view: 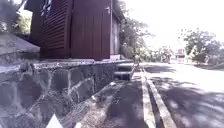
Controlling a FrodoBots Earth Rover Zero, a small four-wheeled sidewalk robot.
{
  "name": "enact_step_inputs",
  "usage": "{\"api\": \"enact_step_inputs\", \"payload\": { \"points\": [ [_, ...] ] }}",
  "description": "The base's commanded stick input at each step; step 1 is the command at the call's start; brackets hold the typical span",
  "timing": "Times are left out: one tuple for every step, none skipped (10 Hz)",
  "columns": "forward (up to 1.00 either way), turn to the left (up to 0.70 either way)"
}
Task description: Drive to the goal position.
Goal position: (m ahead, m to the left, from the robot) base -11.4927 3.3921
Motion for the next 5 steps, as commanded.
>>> {"api": "enact_step_inputs", "payload": {
  "points": [
    [0.00, -0.58],
    [0.00, -0.85],
    [0.00, -0.85],
    [0.00, -0.85],
    [0.00, -0.85]
  ]
}}
